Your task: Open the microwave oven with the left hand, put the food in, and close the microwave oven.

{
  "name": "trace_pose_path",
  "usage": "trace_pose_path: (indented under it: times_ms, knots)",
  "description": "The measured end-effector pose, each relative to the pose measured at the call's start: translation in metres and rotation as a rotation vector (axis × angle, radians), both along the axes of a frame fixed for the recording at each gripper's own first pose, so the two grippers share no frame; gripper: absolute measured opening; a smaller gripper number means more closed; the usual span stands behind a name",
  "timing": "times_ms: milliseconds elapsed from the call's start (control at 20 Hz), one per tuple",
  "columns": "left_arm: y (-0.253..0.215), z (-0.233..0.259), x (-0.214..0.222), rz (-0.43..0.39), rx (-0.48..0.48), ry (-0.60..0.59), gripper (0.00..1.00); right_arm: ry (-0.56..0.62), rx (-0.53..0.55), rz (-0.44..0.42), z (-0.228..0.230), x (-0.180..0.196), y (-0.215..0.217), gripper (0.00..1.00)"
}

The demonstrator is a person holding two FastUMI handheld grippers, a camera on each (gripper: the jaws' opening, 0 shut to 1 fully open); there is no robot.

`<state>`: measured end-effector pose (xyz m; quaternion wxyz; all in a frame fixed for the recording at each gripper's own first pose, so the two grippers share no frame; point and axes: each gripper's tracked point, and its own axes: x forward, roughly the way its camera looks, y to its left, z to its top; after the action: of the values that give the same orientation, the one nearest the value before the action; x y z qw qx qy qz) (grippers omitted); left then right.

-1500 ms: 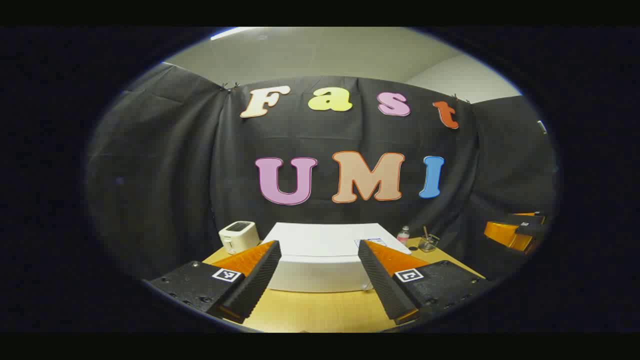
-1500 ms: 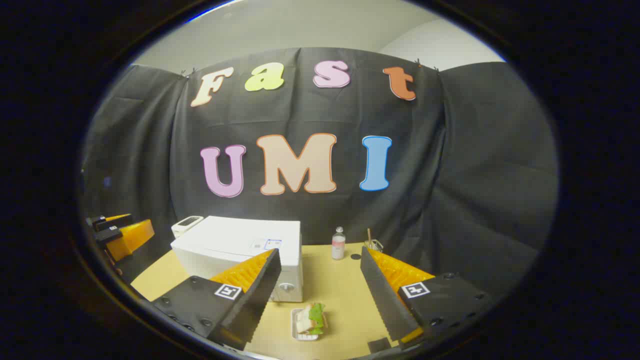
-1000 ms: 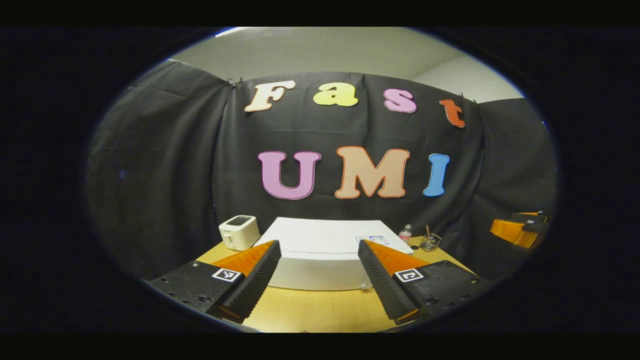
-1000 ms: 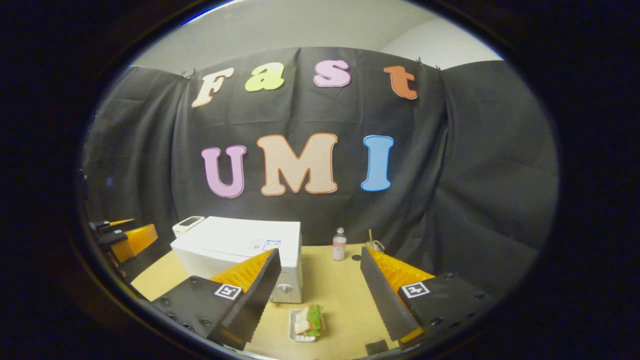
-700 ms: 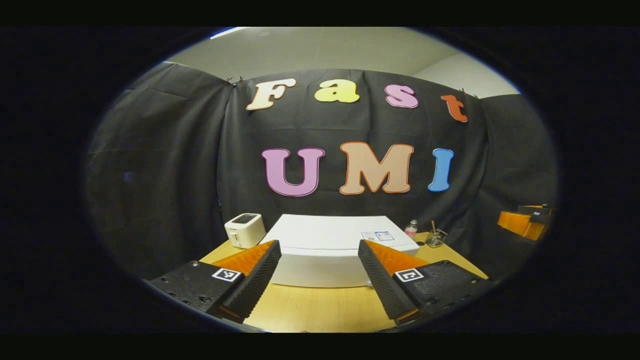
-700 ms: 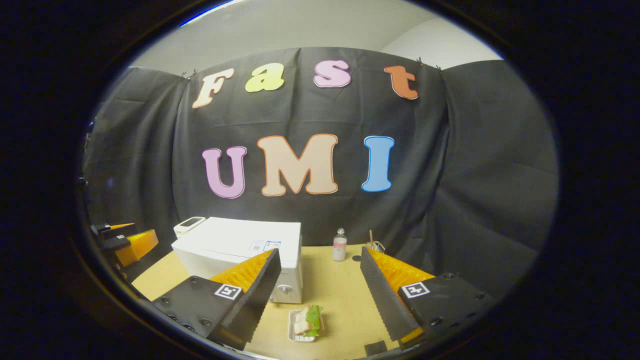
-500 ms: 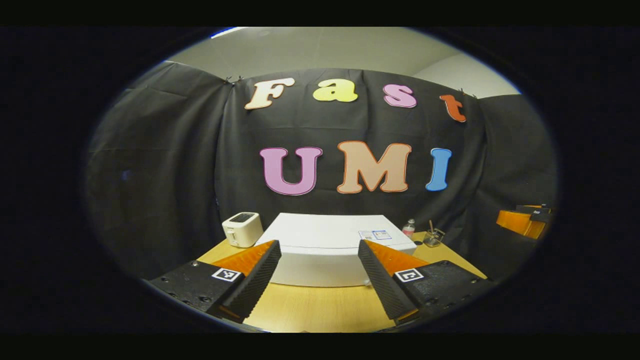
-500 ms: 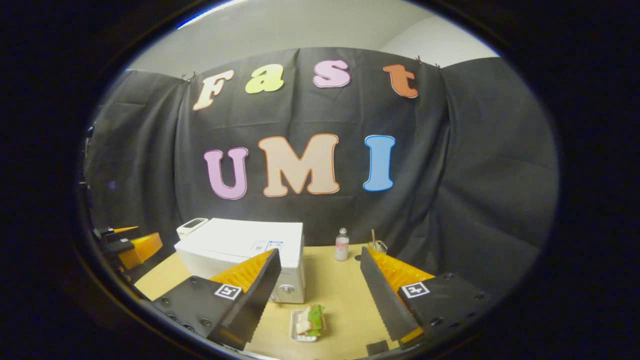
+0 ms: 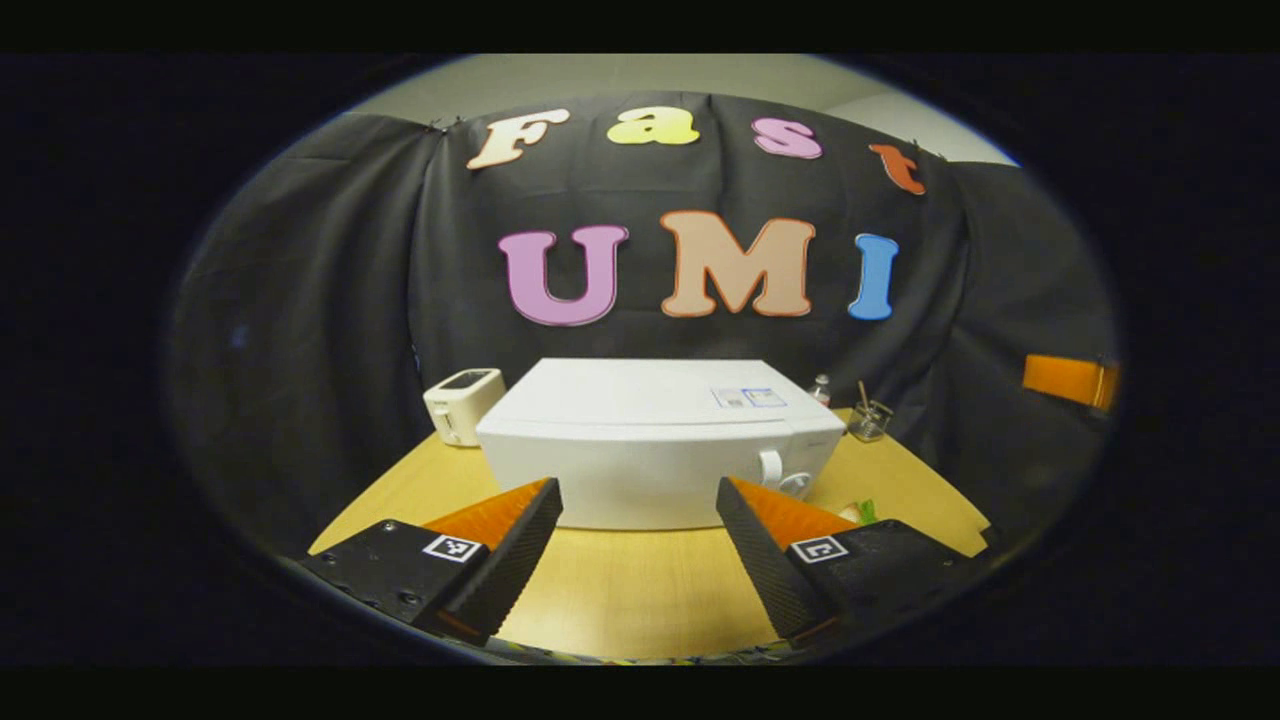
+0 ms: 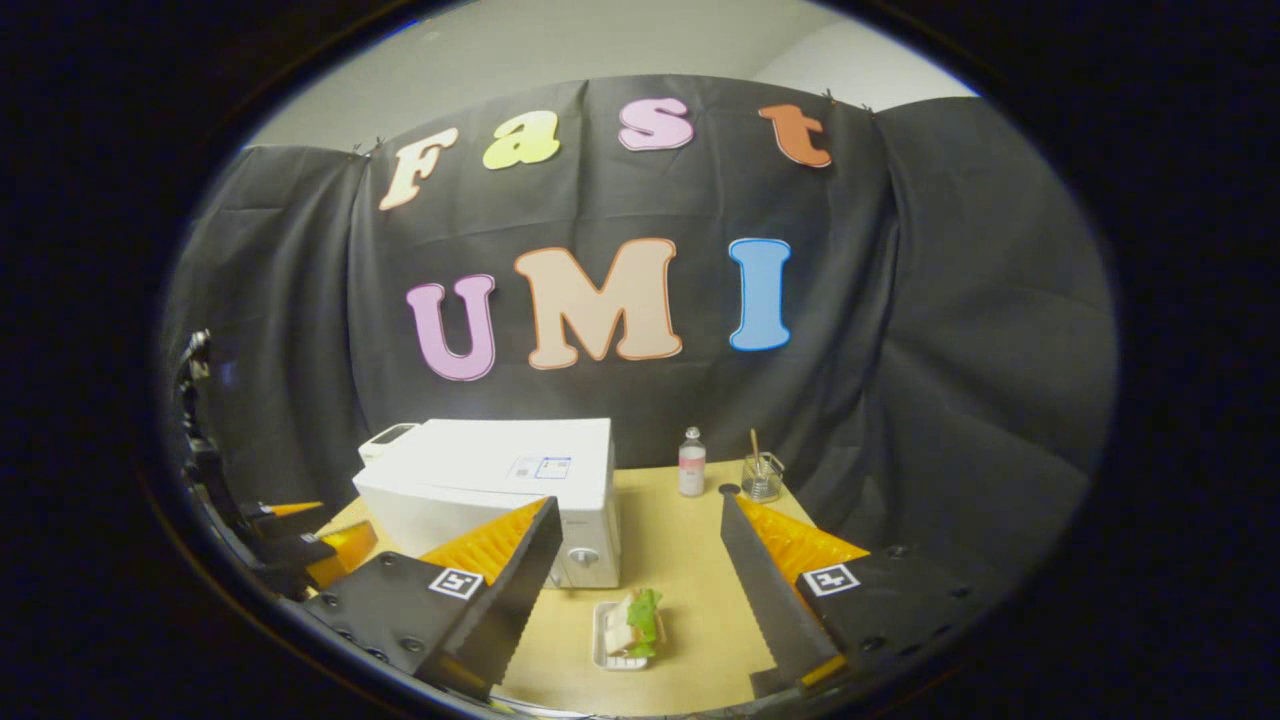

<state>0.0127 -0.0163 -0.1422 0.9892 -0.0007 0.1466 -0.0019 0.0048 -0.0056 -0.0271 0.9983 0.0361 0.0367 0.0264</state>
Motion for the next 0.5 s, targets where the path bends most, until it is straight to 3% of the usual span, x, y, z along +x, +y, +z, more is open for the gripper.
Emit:
trace_pose_path:
  times_ms: [500]
  knots:
    - [-0.060,-0.089,0.036,-0.130,-0.022,0.190,0.96,0.039,0.042,-0.068,-0.018,0.001,-0.024,0.96]
